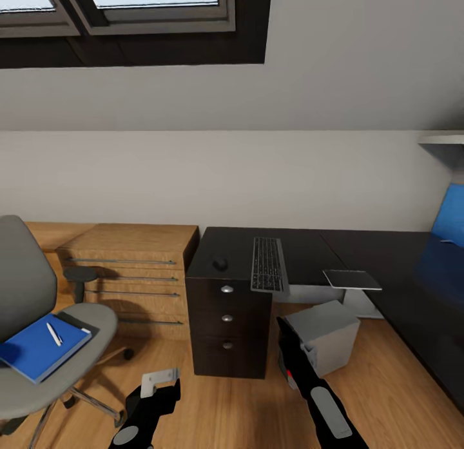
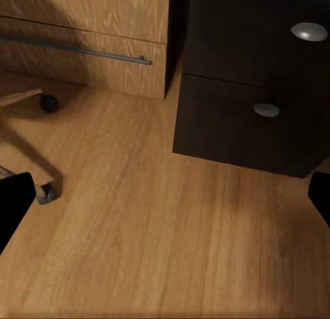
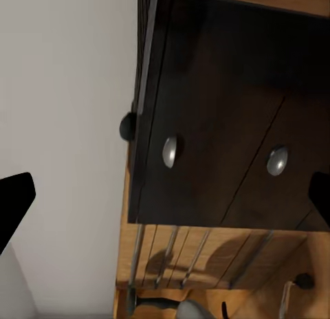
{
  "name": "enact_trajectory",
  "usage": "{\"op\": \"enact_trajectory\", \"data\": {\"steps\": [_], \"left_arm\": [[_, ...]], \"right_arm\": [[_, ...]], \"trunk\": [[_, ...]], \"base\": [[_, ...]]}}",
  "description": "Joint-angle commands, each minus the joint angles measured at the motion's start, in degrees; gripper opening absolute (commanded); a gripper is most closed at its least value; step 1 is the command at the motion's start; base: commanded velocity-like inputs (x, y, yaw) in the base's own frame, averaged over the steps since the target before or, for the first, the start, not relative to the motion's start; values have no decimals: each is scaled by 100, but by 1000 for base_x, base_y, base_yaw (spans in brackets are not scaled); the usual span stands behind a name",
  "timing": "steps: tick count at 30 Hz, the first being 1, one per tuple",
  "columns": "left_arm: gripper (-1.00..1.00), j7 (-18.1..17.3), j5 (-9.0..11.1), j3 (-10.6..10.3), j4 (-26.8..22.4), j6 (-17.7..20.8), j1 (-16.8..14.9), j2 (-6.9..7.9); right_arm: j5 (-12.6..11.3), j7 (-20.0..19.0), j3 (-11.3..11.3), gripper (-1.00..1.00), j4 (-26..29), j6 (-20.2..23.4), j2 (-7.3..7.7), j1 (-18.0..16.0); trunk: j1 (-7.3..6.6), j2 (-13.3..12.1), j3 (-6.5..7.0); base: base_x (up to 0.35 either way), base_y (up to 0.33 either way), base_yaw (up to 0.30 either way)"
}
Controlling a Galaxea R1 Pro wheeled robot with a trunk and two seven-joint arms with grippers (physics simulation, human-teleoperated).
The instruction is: In the bedroom, organize the workspace by keeping the computer under the desk, ensuring the monitor is on the desk, placing the keyboard on the desk next to the monitor, placing the mouse on the desk next to the keyboard, moving the folder from the swivel chair onto the desk next to the mouse, stacking the notebook on top of the folder with the pen on top of the notebook, and positioning the swivel chair next to the desk.
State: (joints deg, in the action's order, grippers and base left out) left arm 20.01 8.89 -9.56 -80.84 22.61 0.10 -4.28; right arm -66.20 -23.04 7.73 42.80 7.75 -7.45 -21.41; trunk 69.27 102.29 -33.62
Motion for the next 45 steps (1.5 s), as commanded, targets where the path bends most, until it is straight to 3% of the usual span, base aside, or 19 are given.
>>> {"op": "enact_trajectory", "data": {"steps": [1,6,12,14,18,19,22,23,26,27,28,29,33,34,35,40,45], "left_arm": [[100,47,62,-7,-6,15,-1,4],[100,46,67,7,34,15,-1,67],[100,46,69,26,433,3,-1,142],[100,46,69,34,581,-4,-1,153],[100,46,69,51,980,-32,-1,177],[100,50,68,57,1151,-42,-1,192],[100,50,64,63,1401,-53,-1,204],[100,52,63,65,1547,-57,-1,209],[100,52,62,67,1738,-79,-1,213],[100,53,61,67,1853,-115,-1,214],[100,53,61,69,1907,-142,-1,215],[100,54,61,74,2046,-276,-1,216],[100,55,62,84,2450,-723,-1,223],[100,55,64,86,2545,-809,-1,221],[100,55,64,86,2545,-809,-1,221],[100,53,61,89,3172,-1541,-1,218],[100,27,220,71,3330,-1697,-163,235]], "right_arm": [[-49,-22,26,100,-2,58,-2,-3],[-6,-23,20,100,-29,42,33,-3],[85,-41,18,100,-524,25,188,28],[170,-48,18,100,-745,9,257,36],[585,-54,18,100,-1211,-144,374,45],[849,-53,18,100,-1388,-288,397,47],[1328,-40,18,100,-1715,-638,427,48],[1673,-31,18,100,-1978,-978,448,49],[2185,-21,15,100,-2399,-1639,465,49],[2476,-16,16,100,-2659,-2154,471,49],[2600,-14,17,100,-2775,-2421,473,49],[2794,-12,19,100,-3019,-3083,472,50],[3036,-11,20,100,-3529,-4203,454,50],[3060,-12,20,100,-3621,-4314,450,50],[3060,-12,20,100,-3621,-4314,450,50],[3166,-29,18,100,-4116,-4709,454,50],[3315,133,32,100,-3952,-4643,616,45]], "trunk": [[-1,3,-5],[-111,-198,85],[-242,-439,193],[-286,-519,229],[-374,-679,300],[-396,-719,318],[-462,-840,372],[-484,-880,390],[-550,-1000,444],[-572,-1040,462],[-594,-1080,480],[-616,-1120,498],[-704,-1281,570],[-726,-1321,588],[-747,-1361,606],[-857,-1562,695],[-944,-1720,766]], "base": [[-35,0,0],[-15,0,0],[-4,0,0],[-1,0,0],[0,0,0],[0,0,0],[0,0,0],[0,0,0],[0,0,0],[0,0,0],[0,0,0],[0,0,0],[0,0,0],[0,0,0],[0,0,0],[0,0,0],[0,0,0]]}}
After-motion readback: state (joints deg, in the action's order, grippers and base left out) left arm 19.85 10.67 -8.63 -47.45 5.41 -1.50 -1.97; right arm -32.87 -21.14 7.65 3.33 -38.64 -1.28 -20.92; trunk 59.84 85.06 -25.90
